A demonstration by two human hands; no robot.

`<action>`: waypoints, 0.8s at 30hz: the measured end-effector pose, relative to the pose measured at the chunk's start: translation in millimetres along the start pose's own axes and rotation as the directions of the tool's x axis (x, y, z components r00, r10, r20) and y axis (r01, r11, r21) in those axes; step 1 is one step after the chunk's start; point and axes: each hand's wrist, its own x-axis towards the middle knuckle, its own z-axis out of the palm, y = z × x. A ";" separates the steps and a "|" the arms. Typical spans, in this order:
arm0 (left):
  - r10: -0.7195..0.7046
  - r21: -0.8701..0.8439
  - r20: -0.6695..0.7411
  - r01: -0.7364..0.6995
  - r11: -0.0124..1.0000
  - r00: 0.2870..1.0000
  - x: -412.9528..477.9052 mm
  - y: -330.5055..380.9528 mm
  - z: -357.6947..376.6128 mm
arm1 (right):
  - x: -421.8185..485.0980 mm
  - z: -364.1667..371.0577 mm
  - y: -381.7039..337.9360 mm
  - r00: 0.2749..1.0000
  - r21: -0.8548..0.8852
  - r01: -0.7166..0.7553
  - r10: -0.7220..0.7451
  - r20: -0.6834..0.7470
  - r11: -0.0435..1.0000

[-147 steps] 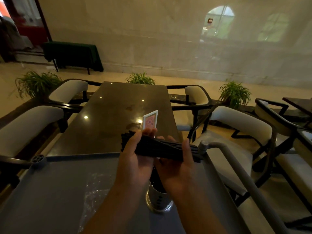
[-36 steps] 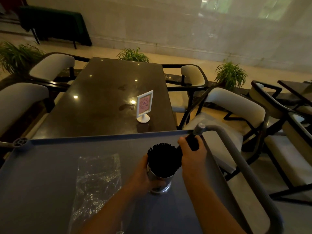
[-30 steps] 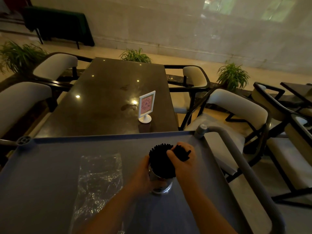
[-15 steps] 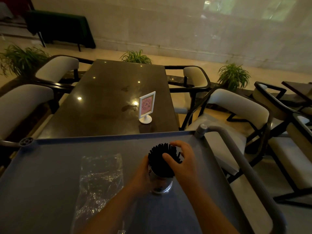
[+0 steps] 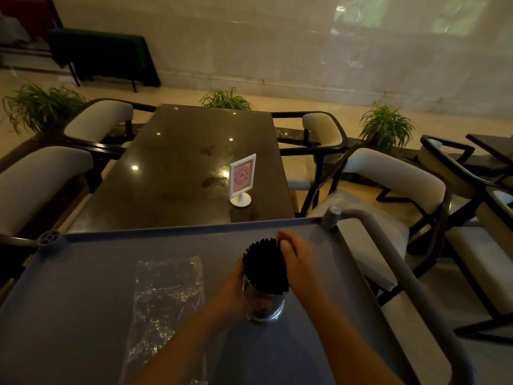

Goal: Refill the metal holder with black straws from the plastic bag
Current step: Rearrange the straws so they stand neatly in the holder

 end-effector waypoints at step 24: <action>-0.117 -0.089 0.072 0.124 0.988 0.990 8.7 29.2 -25.0 | -3.0 -15.4 26.2 0.925 0.102 0.038 -0.074 0.373 0.994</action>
